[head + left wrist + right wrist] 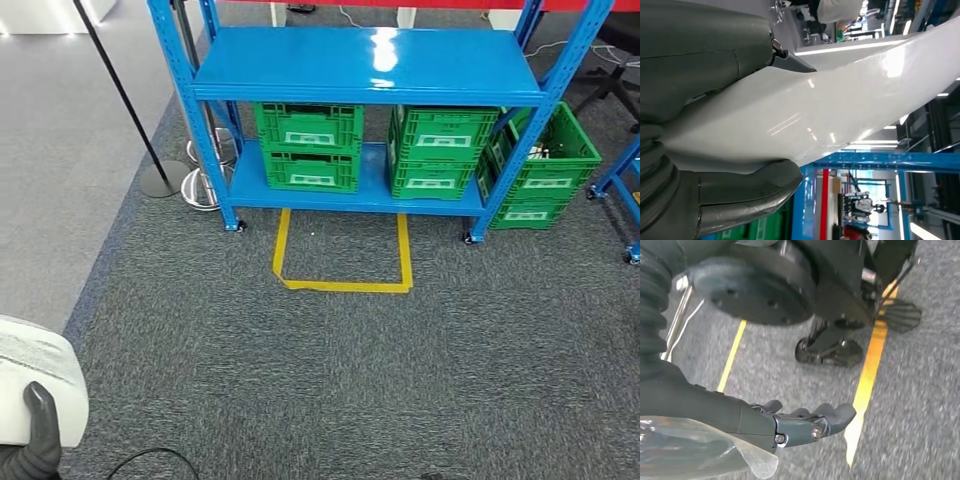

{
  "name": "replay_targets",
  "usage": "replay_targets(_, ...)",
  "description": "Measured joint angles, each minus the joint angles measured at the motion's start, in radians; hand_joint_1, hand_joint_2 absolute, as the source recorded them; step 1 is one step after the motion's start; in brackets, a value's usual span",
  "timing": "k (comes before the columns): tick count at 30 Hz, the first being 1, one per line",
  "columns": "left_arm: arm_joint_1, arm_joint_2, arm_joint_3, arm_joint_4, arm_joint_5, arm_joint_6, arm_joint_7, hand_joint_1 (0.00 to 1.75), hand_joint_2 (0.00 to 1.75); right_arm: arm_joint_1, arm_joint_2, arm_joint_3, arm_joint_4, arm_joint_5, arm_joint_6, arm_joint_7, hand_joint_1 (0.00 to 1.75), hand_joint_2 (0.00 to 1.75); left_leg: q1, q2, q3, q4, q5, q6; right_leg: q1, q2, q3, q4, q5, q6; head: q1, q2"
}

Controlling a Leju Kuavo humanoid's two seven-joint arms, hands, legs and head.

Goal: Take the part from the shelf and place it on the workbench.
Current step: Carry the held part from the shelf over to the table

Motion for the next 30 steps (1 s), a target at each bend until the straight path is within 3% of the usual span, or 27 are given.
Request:
replay_targets(1, 0.002, -0.001, 0.002, 0.000, 0.000, 0.000, 0.000, 1.75, 1.75, 0.000, 0.000, 0.001, 0.000, 0.000, 0.000, 0.001, 0.00, 1.75, 0.000, 0.000, -0.007, 0.001, -0.004, -0.006, -0.002, -0.014, -0.012, 0.001, 0.011, -0.005, 0.000, 0.000)
replay_targets(2, 0.003, -0.001, 0.003, 0.000, 0.001, 0.001, 0.000, 1.75, 1.75, 0.001, 0.001, 0.001, 0.001, 0.001, 0.000, 0.002, 0.00, 1.75, 0.000, 0.011, -0.016, 0.017, -0.031, -0.013, -0.004, -0.031, -0.025, 0.002, 0.022, -0.011, -0.001, 0.000)
replay_targets(3, 0.004, -0.001, 0.005, 0.001, 0.001, 0.002, 0.000, 1.75, 1.75, 0.002, 0.001, 0.002, 0.001, 0.001, 0.000, 0.003, 0.00, 1.75, 0.002, 0.029, -0.025, 0.052, -0.078, -0.020, -0.007, -0.048, -0.040, 0.001, 0.033, -0.017, -0.004, 0.000)
replay_targets(5, 0.004, -0.001, 0.006, 0.002, 0.004, 0.006, 0.000, 1.75, 1.75, 0.006, 0.000, 0.002, 0.001, 0.005, 0.002, 0.003, 0.00, 1.75, 0.011, 0.067, -0.041, 0.172, -0.186, -0.037, -0.005, -0.081, -0.067, 0.003, 0.053, -0.022, -0.008, 0.000)
replay_targets(6, 0.004, -0.001, 0.006, 0.003, 0.006, 0.008, 0.000, 1.75, 1.75, 0.007, 0.000, 0.002, 0.001, 0.007, 0.002, 0.003, 0.00, 1.75, 0.018, 0.075, -0.045, 0.237, -0.205, -0.045, -0.005, -0.097, -0.081, 0.005, 0.062, -0.021, -0.008, 0.000)
replay_targets(7, 0.005, -0.001, 0.007, 0.005, 0.007, 0.010, 0.000, 1.75, 1.75, 0.007, 0.000, 0.003, 0.001, 0.009, 0.002, 0.003, 0.00, 1.75, 0.025, 0.079, -0.043, 0.285, -0.195, -0.051, -0.005, -0.113, -0.096, 0.008, 0.071, -0.019, -0.008, 0.000)
replay_targets(8, 0.005, -0.001, 0.008, 0.006, 0.008, 0.011, 0.000, 1.75, 1.75, 0.006, 0.000, 0.003, 0.001, 0.010, 0.002, 0.002, 0.00, 1.75, 0.031, 0.082, -0.031, 0.308, -0.164, -0.057, -0.005, -0.128, -0.111, 0.014, 0.079, -0.015, -0.009, 0.000)
replay_targets(9, 0.005, -0.001, 0.010, 0.007, 0.008, 0.012, 0.000, 1.75, 1.75, 0.005, 0.000, 0.003, 0.001, 0.011, 0.001, 0.002, 0.00, 1.75, 0.037, 0.088, -0.002, 0.294, -0.129, -0.061, -0.006, -0.141, -0.127, 0.021, 0.085, -0.011, -0.009, 0.000)
replay_targets(10, 0.005, -0.001, 0.011, 0.008, 0.009, 0.012, 0.000, 1.75, 1.75, 0.003, 0.000, 0.003, 0.001, 0.011, 0.000, 0.002, 0.00, 1.75, 0.041, 0.102, 0.046, 0.244, -0.110, -0.063, -0.007, -0.154, -0.136, 0.028, 0.091, -0.007, -0.009, 0.000)
replay_targets(12, 0.002, -0.001, 0.013, 0.008, 0.009, 0.009, 0.000, 1.75, 1.75, 0.001, 0.000, 0.003, 0.001, 0.012, 0.001, 0.001, 0.00, 1.75, 0.038, 0.140, 0.165, 0.082, -0.142, -0.055, -0.007, -0.174, -0.149, 0.042, 0.099, 0.004, -0.009, 0.000)
replay_targets(13, 0.000, -0.001, 0.014, 0.008, 0.009, 0.007, 0.000, 1.75, 1.75, 0.000, 0.000, 0.003, 0.001, 0.012, 0.001, 0.000, 0.00, 1.75, 0.033, 0.152, 0.202, 0.020, -0.169, -0.046, -0.007, -0.184, -0.150, 0.047, 0.104, 0.011, -0.009, 0.000)
replay_targets(14, 0.000, -0.001, 0.016, 0.008, 0.009, 0.005, 0.000, 1.75, 1.75, -0.001, 0.001, 0.003, 0.001, 0.012, 0.001, 0.000, 0.00, 1.75, 0.028, 0.154, 0.219, -0.017, -0.187, -0.036, -0.008, -0.194, -0.154, 0.048, 0.110, 0.018, -0.009, 0.000)
replay_targets(15, 0.001, -0.001, 0.017, 0.008, 0.009, 0.003, 0.000, 1.75, 1.75, -0.002, 0.001, 0.003, 0.001, 0.013, 0.000, 0.000, 0.00, 1.75, 0.025, 0.146, 0.216, -0.029, -0.188, -0.024, -0.009, -0.203, -0.154, 0.049, 0.115, 0.026, -0.008, 0.000)
replay_targets(16, 0.002, -0.002, 0.019, 0.008, 0.009, 0.002, 0.000, 1.75, 1.75, -0.003, 0.001, 0.003, 0.001, 0.013, 0.000, 0.000, 0.00, 1.75, 0.025, 0.138, 0.208, -0.031, -0.181, -0.015, -0.011, -0.195, -0.161, 0.052, 0.114, 0.033, -0.008, 0.000)
replay_targets(18, 0.001, -0.003, 0.022, 0.008, 0.008, 0.001, 0.000, 1.75, 1.75, -0.003, 0.001, 0.003, 0.001, 0.014, -0.002, -0.001, 0.00, 1.75, 0.025, 0.120, 0.192, -0.036, -0.165, 0.004, -0.016, -0.139, -0.186, 0.102, 0.073, 0.042, -0.006, 0.000)
replay_targets(20, -0.005, -0.003, 0.023, 0.009, 0.007, 0.003, 0.000, 1.75, 1.75, 0.001, 0.001, 0.002, 0.001, 0.015, -0.002, -0.001, 0.00, 1.75, 0.022, 0.101, 0.174, -0.033, -0.153, 0.015, -0.018, -0.077, -0.235, 0.225, -0.003, 0.045, -0.005, 0.000)
replay_targets(22, -0.007, -0.003, 0.022, 0.012, 0.006, 0.008, 0.000, 1.75, 1.75, 0.005, 0.001, 0.002, 0.001, 0.017, -0.001, -0.001, 0.00, 1.75, 0.015, 0.079, 0.159, -0.029, -0.144, 0.020, -0.016, -0.062, -0.266, 0.318, -0.038, 0.042, -0.005, 0.000)
replay_targets(23, -0.007, -0.003, 0.022, 0.013, 0.006, 0.012, 0.000, 1.75, 1.75, 0.005, 0.001, 0.002, 0.001, 0.017, 0.000, -0.001, 0.00, 1.75, 0.011, 0.067, 0.153, -0.026, -0.140, 0.020, -0.015, -0.060, -0.257, 0.314, -0.029, 0.040, -0.005, 0.000)
replay_targets(24, -0.008, -0.003, 0.021, 0.014, 0.005, 0.017, 0.000, 1.75, 1.75, 0.005, 0.001, 0.002, 0.001, 0.017, 0.000, -0.001, 0.00, 1.75, 0.008, 0.055, 0.149, -0.023, -0.137, 0.020, -0.013, -0.057, -0.230, 0.273, -0.003, 0.035, -0.006, 0.000)
replay_targets(26, -0.010, -0.001, 0.017, 0.015, 0.005, 0.026, 0.000, 1.75, 1.75, 0.005, 0.000, 0.002, 0.001, 0.018, -0.002, -0.002, 0.00, 1.75, 0.005, 0.032, 0.139, -0.013, -0.134, 0.017, -0.012, -0.017, -0.155, 0.141, 0.050, 0.024, -0.006, 0.000)
replay_targets(28, -0.015, 0.000, 0.009, 0.016, 0.003, 0.034, 0.000, 1.75, 1.75, 0.006, -0.003, 0.002, 0.001, 0.021, 0.002, -0.004, 0.00, 1.75, 0.006, 0.011, 0.123, 0.001, -0.131, 0.010, -0.012, 0.026, -0.111, 0.058, 0.064, 0.017, -0.006, 0.000)
replay_targets(29, -0.016, 0.001, 0.004, 0.016, 0.002, 0.039, 0.000, 1.75, 1.75, 0.008, -0.006, 0.002, 0.001, 0.025, 0.008, -0.007, 0.00, 1.75, 0.007, 0.000, 0.115, 0.005, -0.128, 0.003, -0.012, 0.031, -0.107, 0.051, 0.061, 0.015, -0.007, 0.000)
replay_targets(30, -0.016, 0.002, -0.001, 0.016, 0.000, 0.045, 0.000, 1.75, 1.75, 0.009, -0.009, 0.003, 0.001, 0.029, 0.014, -0.011, 0.00, 1.75, 0.009, -0.013, 0.108, 0.007, -0.124, -0.003, -0.011, 0.020, -0.106, 0.048, 0.062, 0.012, -0.007, 0.000)
